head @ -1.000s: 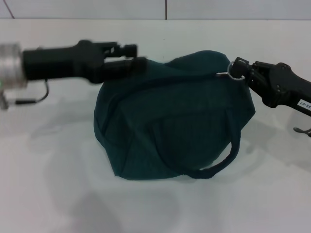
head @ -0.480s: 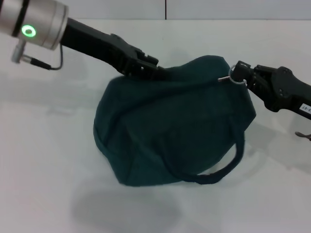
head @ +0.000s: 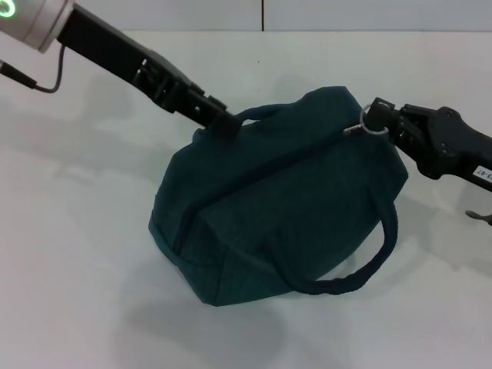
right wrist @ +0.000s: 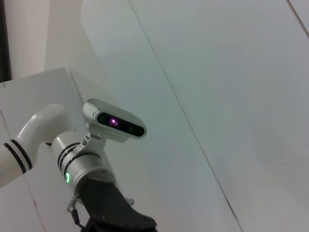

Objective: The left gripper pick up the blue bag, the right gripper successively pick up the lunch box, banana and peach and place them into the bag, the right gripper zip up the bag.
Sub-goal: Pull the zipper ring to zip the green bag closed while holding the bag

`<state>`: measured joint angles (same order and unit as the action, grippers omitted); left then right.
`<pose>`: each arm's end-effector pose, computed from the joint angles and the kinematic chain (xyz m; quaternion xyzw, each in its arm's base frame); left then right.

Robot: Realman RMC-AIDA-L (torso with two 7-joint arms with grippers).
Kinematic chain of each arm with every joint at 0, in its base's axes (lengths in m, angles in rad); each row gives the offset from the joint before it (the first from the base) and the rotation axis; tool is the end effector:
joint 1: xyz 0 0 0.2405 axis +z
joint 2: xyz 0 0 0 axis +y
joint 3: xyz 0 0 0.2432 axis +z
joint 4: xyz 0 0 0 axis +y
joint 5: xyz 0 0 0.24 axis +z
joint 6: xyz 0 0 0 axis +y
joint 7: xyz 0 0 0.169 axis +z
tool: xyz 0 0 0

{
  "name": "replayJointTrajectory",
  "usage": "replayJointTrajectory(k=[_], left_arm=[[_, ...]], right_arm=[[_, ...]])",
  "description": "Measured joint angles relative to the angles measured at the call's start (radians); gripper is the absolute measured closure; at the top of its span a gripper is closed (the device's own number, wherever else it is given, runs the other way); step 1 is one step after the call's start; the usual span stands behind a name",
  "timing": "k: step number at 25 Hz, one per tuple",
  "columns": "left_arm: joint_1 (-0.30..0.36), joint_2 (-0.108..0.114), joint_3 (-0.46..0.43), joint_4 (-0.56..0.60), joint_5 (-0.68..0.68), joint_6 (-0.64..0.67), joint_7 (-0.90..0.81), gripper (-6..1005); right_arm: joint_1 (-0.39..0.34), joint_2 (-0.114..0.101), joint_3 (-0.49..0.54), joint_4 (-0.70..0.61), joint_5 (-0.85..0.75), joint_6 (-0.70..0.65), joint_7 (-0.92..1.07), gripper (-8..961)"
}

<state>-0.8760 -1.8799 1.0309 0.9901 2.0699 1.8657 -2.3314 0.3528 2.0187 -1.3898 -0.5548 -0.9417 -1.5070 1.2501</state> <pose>-0.1064 0.3986 0.0563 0.9538 0.2975 0.0197 0.0372 0.2211 0.3344 -0.0203 -0.8418 0.2250 0.4709 0.1380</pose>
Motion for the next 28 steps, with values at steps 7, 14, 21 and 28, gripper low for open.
replayJointTrajectory(k=[7, 14, 21, 28], left_arm=[[-0.013, -0.011, 0.001, -0.067, 0.051, 0.030, -0.027, 581], [-0.022, -0.021, 0.001, -0.101, 0.069, 0.035, -0.039, 600], [-0.045, -0.020, 0.013, -0.134, 0.043, 0.082, -0.072, 619], [-0.046, -0.042, 0.023, -0.158, 0.094, 0.074, -0.039, 638]], right_arm=[[0.000, 0.001, 0.000, 0.000, 0.000, -0.009, 0.000, 893], [0.001, 0.003, 0.000, 0.000, 0.001, -0.010, 0.001, 892], [0.002, 0.003, -0.001, 0.000, 0.010, -0.013, 0.001, 892], [0.002, 0.003, 0.000, -0.001, 0.015, -0.018, 0.000, 891]])
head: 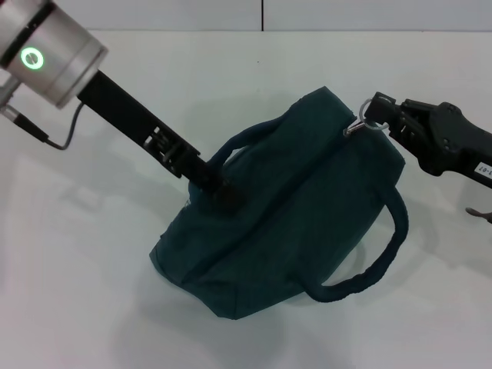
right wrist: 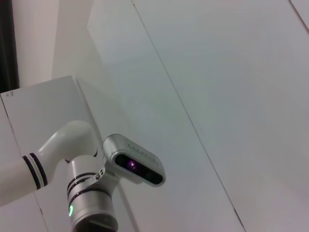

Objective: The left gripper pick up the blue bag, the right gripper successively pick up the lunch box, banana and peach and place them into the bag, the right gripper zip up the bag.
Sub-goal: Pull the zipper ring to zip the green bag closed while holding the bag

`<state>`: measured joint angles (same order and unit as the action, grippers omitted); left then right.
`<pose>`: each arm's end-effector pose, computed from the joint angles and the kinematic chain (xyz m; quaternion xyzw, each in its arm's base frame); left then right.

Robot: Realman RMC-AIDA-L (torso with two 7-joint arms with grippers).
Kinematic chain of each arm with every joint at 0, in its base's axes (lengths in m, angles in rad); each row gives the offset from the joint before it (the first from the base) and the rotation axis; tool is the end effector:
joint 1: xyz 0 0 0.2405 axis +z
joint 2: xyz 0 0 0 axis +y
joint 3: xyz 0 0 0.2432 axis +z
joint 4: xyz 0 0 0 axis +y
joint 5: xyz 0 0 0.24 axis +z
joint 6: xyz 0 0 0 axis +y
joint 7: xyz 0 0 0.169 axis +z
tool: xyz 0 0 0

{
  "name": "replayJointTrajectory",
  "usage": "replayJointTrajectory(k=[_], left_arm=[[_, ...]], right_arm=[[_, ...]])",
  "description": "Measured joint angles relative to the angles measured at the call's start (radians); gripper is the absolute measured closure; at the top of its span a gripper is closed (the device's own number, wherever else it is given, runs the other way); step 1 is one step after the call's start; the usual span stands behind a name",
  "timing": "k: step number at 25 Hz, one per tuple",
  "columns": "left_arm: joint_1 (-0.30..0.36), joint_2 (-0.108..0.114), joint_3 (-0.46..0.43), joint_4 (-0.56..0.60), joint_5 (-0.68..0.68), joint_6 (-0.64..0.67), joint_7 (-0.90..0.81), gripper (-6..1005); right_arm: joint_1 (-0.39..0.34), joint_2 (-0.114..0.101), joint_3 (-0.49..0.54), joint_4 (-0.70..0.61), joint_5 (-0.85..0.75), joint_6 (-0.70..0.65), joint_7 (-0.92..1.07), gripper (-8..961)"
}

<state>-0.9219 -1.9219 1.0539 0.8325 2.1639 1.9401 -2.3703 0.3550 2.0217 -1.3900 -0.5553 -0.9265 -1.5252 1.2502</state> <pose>-0.1251 0.3770 0.0203 0.9243 0.3593 -0.0471 0.1195 0.2169 0.3337 -0.0183 -0.8375 0.2203 0.4820 0.1334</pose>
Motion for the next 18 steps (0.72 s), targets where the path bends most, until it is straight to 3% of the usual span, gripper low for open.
replayJointTrajectory(k=[9, 18], left_arm=[[-0.001, -0.011, -0.002, 0.007, 0.044, -0.014, 0.030, 662], [0.017, -0.011, -0.047, 0.034, 0.040, -0.027, 0.054, 780]], right_arm=[[0.001, -0.003, 0.001, 0.000, 0.000, 0.001, 0.000, 890], [0.001, -0.005, 0.023, 0.010, 0.000, 0.002, 0.002, 890]])
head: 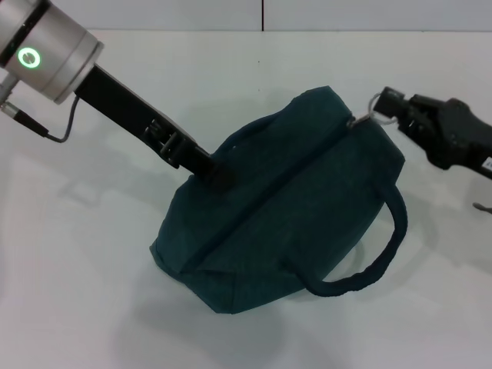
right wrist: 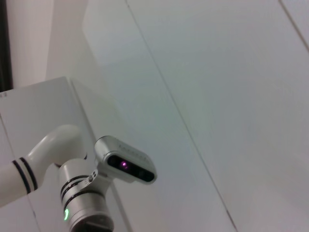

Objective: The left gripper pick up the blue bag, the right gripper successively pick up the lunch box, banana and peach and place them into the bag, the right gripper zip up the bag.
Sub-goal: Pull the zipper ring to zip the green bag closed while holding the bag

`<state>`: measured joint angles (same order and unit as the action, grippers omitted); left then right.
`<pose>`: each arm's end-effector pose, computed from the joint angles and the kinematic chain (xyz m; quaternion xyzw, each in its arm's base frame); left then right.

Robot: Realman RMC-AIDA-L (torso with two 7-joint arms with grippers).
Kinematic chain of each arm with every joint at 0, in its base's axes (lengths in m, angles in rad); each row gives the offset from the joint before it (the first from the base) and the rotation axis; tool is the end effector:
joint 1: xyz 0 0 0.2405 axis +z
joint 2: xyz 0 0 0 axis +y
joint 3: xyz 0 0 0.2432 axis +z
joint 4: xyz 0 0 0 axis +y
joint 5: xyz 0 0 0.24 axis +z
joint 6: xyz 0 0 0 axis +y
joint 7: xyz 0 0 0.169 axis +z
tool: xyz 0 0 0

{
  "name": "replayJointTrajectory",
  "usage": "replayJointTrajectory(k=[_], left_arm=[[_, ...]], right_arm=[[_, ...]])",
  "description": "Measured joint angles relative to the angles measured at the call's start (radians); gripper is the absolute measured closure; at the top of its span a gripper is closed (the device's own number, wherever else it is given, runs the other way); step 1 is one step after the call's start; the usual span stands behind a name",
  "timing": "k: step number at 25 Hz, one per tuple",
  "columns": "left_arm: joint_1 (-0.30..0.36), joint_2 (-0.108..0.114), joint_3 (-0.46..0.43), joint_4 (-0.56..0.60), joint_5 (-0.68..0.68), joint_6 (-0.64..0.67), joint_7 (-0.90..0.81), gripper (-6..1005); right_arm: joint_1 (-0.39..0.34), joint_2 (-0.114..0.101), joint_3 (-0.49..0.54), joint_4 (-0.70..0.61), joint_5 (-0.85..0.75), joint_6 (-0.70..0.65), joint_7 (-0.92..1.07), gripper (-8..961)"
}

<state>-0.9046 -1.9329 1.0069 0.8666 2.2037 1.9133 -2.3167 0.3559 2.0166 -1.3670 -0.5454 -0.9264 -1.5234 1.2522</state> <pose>-0.1298 0.3838 0.0248 0.9352 0.3411 -0.0315 0.0898 0.2217 0.3365 -0.0130 -0.8334 0.2252 0.4835 0.1445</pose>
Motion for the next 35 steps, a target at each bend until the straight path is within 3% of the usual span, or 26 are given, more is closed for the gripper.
replayJointTrajectory(k=[7, 35], left_arm=[[0.011, 0.001, -0.009, 0.005, -0.004, 0.000, 0.018, 822], [0.020, 0.020, -0.067, 0.006, -0.003, 0.004, 0.059, 859]], right_arm=[[0.003, 0.000, 0.067, 0.053, 0.000, 0.010, -0.008, 889], [0.069, 0.005, 0.070, 0.155, 0.001, 0.217, -0.088, 886]])
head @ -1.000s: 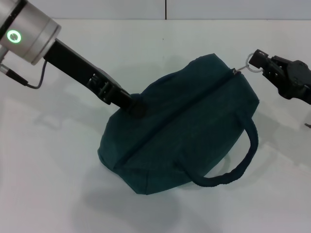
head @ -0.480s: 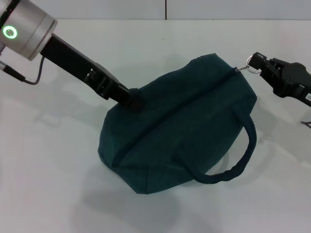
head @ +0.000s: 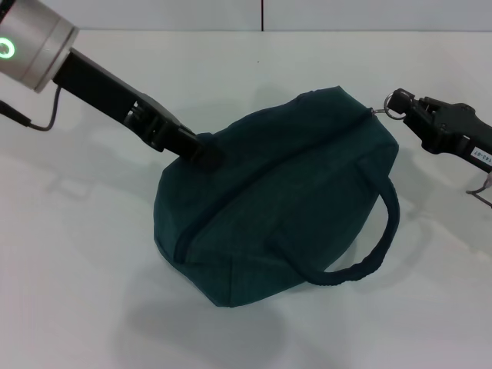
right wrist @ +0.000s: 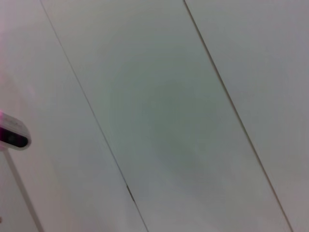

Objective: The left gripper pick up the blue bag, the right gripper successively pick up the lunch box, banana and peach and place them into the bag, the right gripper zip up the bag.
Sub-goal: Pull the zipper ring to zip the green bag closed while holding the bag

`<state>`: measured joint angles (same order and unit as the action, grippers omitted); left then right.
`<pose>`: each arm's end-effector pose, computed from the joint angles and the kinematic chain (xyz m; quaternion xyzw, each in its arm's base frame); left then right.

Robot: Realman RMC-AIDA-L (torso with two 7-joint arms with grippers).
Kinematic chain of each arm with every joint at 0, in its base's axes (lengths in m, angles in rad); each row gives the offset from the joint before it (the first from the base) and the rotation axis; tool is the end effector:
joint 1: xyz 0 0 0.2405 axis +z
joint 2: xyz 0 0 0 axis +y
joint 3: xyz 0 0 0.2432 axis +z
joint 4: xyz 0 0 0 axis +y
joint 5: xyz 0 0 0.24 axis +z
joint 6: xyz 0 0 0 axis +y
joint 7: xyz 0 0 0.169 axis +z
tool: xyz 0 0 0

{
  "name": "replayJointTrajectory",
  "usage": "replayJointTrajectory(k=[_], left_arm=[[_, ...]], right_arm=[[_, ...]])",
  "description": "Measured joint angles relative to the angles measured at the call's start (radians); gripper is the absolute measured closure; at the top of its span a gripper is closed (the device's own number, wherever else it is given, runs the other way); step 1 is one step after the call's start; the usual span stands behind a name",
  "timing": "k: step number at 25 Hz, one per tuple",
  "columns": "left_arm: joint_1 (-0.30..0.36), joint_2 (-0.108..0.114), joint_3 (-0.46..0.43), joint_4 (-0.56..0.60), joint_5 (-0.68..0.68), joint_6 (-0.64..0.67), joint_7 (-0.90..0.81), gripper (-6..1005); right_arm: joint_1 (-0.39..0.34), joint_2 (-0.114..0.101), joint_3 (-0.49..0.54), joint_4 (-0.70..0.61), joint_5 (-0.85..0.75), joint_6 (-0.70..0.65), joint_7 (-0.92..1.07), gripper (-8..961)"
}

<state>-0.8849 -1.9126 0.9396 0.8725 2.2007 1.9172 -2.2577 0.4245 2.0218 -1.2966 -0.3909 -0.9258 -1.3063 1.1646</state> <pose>-0.1375 0.3893 0.0422 0.9413 0.3300 -0.0002 0.0712 0.2624 0.3675 -0.0282 -0.8225 0.2907 0.4209 0.2485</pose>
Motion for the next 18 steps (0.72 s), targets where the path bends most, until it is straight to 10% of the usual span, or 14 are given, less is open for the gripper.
replayJointTrajectory(k=[18], left_arm=[[0.015, 0.007, -0.020, 0.000, -0.026, 0.007, 0.011, 862]], right_arm=[[0.043, -0.004, -0.099, 0.004, -0.011, 0.156, 0.005, 885]])
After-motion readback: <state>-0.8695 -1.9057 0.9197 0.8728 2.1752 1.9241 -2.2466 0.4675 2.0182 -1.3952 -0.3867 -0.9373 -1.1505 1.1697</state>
